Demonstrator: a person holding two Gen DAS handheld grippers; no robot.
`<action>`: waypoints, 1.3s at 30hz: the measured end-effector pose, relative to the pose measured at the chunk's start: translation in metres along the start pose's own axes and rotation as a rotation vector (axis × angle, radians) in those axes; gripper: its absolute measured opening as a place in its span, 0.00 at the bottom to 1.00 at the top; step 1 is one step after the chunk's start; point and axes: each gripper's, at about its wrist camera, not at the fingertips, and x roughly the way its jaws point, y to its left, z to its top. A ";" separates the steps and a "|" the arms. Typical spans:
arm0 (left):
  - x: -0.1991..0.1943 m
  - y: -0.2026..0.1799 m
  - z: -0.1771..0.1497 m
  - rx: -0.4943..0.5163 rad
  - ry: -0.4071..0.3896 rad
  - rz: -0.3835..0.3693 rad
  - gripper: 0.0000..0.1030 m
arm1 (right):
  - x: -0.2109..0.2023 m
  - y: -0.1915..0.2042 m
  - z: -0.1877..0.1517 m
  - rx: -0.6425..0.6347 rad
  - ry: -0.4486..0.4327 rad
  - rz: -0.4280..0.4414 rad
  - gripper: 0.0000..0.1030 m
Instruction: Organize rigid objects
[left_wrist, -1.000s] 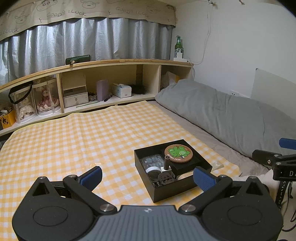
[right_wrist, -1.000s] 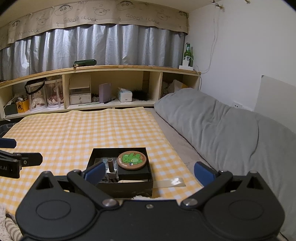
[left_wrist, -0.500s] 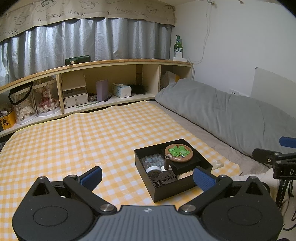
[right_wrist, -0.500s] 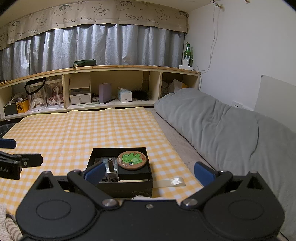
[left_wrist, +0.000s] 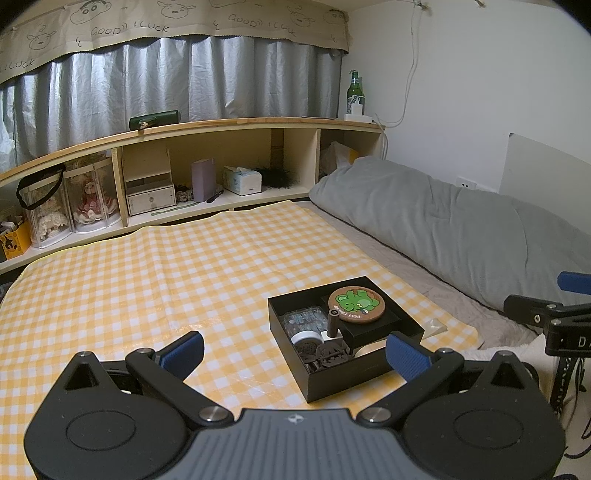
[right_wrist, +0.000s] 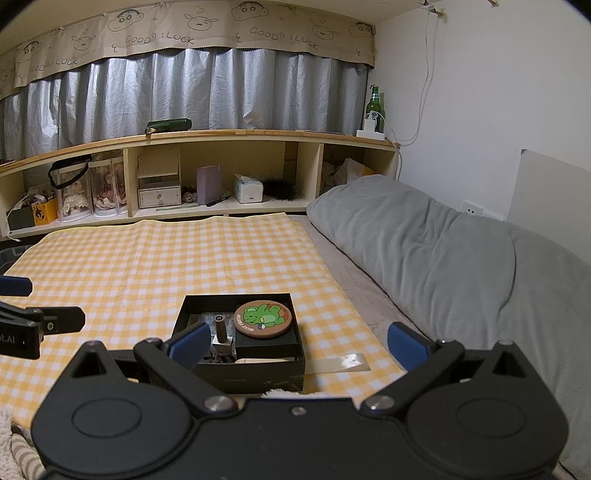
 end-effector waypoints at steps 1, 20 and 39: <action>0.000 0.000 0.000 0.000 0.000 -0.001 1.00 | 0.000 0.000 0.000 0.000 0.000 0.000 1.00; 0.000 0.000 0.000 0.000 0.000 0.000 1.00 | 0.000 0.000 0.000 0.000 0.000 -0.001 1.00; -0.003 0.002 -0.002 0.007 -0.006 0.000 1.00 | 0.000 0.000 0.000 0.000 0.000 -0.001 1.00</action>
